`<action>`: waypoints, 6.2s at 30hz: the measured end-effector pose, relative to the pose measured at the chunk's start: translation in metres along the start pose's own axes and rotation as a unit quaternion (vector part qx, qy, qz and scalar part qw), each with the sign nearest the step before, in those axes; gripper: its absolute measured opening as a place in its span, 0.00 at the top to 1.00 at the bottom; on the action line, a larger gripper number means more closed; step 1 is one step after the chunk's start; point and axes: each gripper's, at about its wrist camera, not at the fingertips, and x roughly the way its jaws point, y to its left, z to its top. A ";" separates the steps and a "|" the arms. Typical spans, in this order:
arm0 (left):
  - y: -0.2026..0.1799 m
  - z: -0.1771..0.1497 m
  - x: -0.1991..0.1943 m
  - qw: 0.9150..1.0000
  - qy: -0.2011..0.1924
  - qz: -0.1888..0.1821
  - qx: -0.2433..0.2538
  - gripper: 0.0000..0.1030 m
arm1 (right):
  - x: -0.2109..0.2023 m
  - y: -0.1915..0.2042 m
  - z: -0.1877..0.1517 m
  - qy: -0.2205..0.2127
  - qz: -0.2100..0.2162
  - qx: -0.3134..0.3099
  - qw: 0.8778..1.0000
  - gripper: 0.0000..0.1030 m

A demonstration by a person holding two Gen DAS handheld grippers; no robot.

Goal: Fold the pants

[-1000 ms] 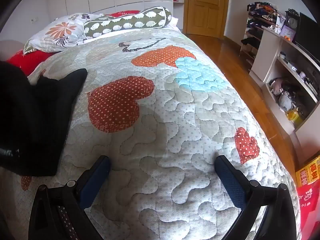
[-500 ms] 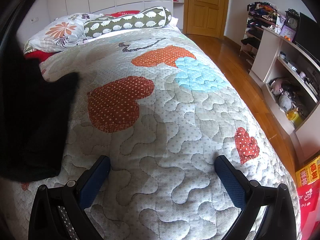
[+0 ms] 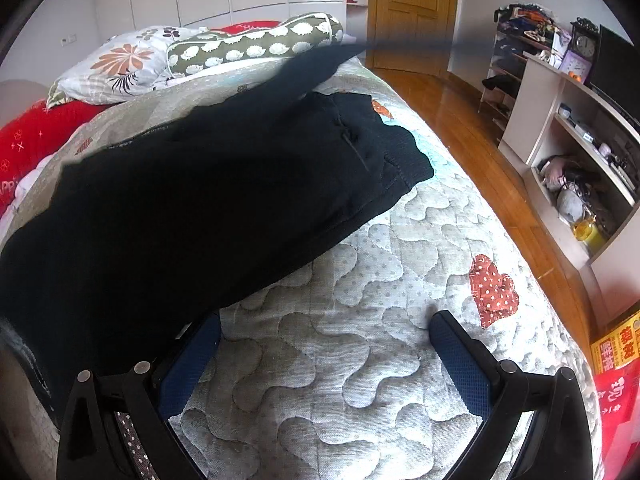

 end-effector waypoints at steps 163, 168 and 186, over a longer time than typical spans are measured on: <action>-0.001 -0.087 -0.117 0.994 0.015 -0.096 -0.051 0.79 | -0.119 -0.167 -0.045 -0.072 0.098 0.126 0.985 0.88; 0.002 -0.099 -0.123 0.995 0.008 -0.085 -0.047 0.68 | -0.092 -0.174 -0.059 0.002 0.059 0.105 0.993 0.75; 0.033 -0.027 -0.120 0.994 -0.016 -0.089 -0.056 0.35 | -0.100 -0.013 -0.019 -0.024 0.226 -0.038 0.973 0.55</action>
